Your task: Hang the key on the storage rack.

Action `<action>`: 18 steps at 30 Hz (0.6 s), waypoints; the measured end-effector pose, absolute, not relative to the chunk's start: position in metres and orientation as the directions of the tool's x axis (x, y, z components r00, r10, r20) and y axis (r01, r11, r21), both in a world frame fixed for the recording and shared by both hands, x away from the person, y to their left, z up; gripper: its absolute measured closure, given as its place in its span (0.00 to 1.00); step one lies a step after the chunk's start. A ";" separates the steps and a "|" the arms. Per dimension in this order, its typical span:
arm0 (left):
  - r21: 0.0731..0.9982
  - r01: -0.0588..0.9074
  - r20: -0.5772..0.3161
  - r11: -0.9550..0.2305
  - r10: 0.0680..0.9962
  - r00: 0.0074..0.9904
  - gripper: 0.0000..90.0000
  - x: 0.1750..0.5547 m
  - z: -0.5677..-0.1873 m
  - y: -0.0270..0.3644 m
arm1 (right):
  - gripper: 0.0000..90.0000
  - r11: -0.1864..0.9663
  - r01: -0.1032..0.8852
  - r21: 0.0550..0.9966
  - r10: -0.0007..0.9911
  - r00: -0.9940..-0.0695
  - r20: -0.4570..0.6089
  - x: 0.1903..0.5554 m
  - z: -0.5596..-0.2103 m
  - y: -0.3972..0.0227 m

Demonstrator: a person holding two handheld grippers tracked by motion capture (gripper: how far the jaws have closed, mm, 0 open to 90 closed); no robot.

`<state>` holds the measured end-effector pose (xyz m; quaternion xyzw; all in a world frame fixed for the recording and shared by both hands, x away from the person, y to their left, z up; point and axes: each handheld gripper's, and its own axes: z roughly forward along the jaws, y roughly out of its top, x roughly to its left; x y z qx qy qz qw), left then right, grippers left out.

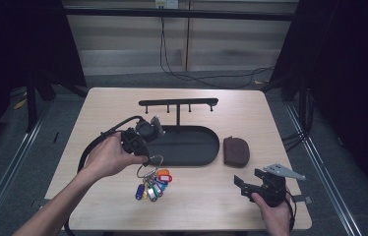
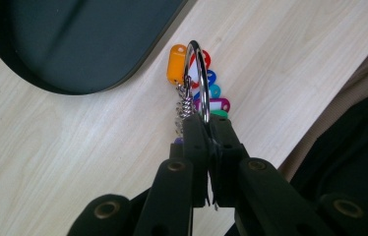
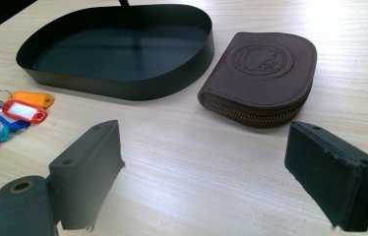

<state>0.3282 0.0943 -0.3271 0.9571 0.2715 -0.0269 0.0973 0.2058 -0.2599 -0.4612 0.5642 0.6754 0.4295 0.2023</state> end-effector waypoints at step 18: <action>0.203 0.536 -0.097 -0.819 0.528 0.844 0.97 0.340 -0.287 0.112 | 0.16 0.001 0.589 0.808 0.937 -0.282 0.204 0.207 -0.462 -0.260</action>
